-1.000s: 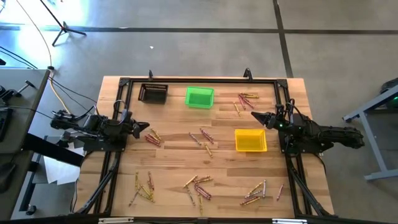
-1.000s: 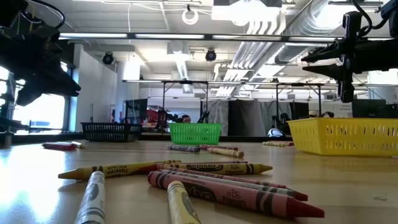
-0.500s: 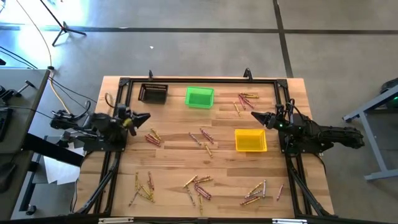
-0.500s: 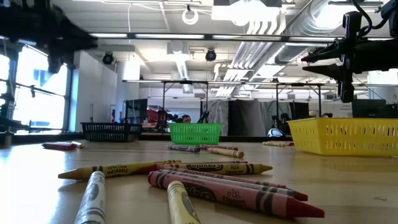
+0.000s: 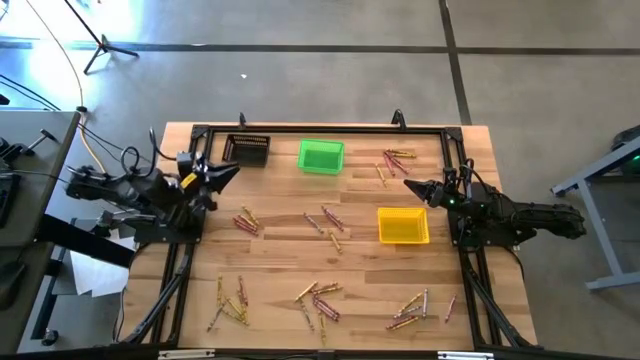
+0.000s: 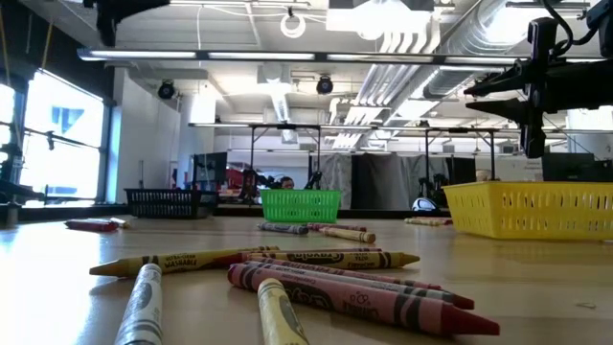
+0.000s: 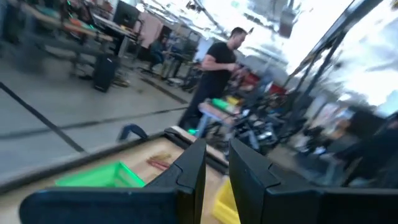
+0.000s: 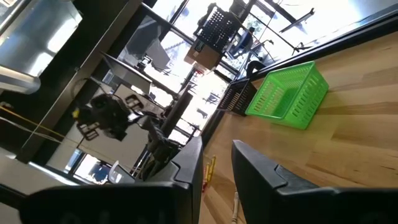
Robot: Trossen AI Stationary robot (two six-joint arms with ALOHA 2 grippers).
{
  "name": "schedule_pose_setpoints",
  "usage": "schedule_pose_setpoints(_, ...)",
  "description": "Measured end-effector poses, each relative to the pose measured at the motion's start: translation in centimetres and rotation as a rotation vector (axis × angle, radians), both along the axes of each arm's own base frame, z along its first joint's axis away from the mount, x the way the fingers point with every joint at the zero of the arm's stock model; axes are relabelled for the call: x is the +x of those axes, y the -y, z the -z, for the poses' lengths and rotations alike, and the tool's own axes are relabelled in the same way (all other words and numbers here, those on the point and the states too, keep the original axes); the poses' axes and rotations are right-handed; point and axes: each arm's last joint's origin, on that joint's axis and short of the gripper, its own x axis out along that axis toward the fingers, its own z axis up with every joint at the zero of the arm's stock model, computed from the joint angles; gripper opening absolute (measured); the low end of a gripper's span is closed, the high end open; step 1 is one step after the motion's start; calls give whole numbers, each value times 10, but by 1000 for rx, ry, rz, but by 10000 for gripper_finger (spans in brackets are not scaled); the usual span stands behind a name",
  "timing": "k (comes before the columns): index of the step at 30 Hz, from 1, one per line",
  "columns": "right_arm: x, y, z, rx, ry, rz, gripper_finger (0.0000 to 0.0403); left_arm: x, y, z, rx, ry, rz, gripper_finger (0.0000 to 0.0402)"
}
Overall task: Sort crayons
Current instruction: Put the gray crayon into the black basket
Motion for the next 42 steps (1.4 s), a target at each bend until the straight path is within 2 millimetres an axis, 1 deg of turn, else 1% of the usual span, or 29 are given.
schedule_pose_setpoints(4, 0, 1, 0, 1, 2, 31, 71, 21, 3, -28, 57, -81, -82, 55)
schedule_pose_setpoints(7, -1, 2, -1, 30, 23, 71, 71, 37, 2, -43, 51, -120, -136, 55)
schedule_pose_setpoints(10, -1, 2, 0, 99, 53, 55, 71, 54, 0, -50, 14, -138, -159, 55)
schedule_pose_setpoints(14, 0, 1, 0, 172, 84, 37, 71, 83, -2, -51, -60, -172, -93, 55)
schedule_pose_setpoints(18, 0, 1, -1, 170, 86, 31, 71, 115, -2, -45, -140, -270, 5, 55)
schedule_pose_setpoints(22, -1, 2, -2, 209, 121, 62, 71, 147, 0, -31, -235, -464, 85, 55)
schedule_pose_setpoints(26, -2, 5, -4, 266, 187, 142, 71, 171, 3, -12, -309, -675, 129, 55)
schedule_pose_setpoints(29, -3, 6, -5, 286, 214, 182, 71, 185, 6, 4, -354, -787, 193, 55)
schedule_pose_setpoints(31, -3, 6, -6, 300, 231, 156, 71, 193, 9, 13, -404, -825, 248, 55)
schedule_pose_setpoints(34, -2, 4, -9, 194, 195, 55, 71, 201, 12, 27, -432, -891, 342, 55)
schedule_pose_setpoints(38, -1, 2, -13, 130, 123, -25, 71, 209, 16, 41, -321, -982, 503, 55)
schedule_pose_setpoints(40, -3, 1, -21, 101, 68, -38, 71, 213, 14, 48, -273, -1018, 551, 55)
schedule_pose_setpoints(42, -6, 0, -32, 70, -23, -46, 71, 217, 9, 56, -268, -1043, 576, 55)
